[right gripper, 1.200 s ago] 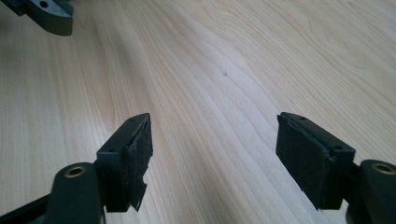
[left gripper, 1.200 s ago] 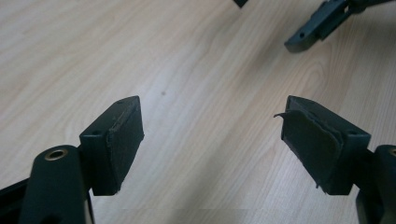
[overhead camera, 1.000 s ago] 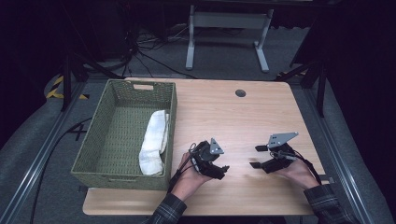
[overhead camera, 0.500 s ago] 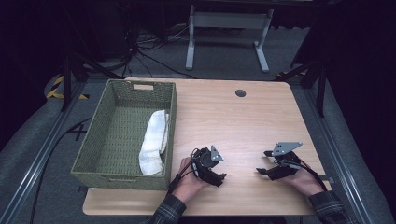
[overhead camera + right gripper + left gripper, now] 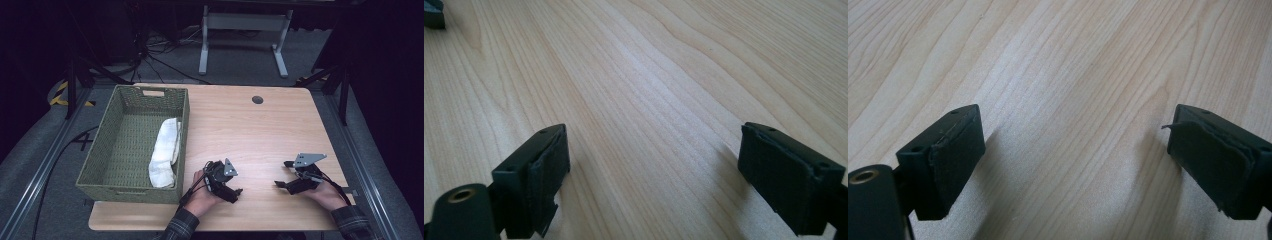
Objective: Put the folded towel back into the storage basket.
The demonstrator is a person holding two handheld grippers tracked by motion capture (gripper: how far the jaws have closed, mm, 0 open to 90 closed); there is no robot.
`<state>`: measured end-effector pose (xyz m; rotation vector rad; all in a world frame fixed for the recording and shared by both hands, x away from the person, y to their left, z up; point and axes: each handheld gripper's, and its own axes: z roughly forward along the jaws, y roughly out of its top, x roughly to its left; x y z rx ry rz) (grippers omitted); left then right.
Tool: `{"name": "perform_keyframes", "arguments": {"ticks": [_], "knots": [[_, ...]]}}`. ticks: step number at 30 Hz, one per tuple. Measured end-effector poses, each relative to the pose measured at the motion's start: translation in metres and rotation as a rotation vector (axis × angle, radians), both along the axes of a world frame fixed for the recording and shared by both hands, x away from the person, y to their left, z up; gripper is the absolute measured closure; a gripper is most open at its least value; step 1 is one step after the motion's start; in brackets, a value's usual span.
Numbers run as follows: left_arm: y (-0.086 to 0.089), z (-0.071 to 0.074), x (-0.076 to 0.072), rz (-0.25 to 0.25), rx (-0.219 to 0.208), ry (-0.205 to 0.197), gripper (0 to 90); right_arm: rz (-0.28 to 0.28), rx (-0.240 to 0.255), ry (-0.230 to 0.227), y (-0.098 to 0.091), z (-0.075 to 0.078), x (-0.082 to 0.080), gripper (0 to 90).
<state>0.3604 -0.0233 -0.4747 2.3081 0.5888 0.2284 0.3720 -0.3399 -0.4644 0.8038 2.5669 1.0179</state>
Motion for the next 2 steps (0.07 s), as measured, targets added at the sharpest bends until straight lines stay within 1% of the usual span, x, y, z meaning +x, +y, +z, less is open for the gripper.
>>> {"name": "perform_keyframes", "arguments": {"ticks": [2], "knots": [[0.0,-0.0003,0.0003,-0.003,0.0,-0.004,7.3,-0.004,0.0,0.0,-0.0001,-0.0001,-0.0002,12.7]]}}
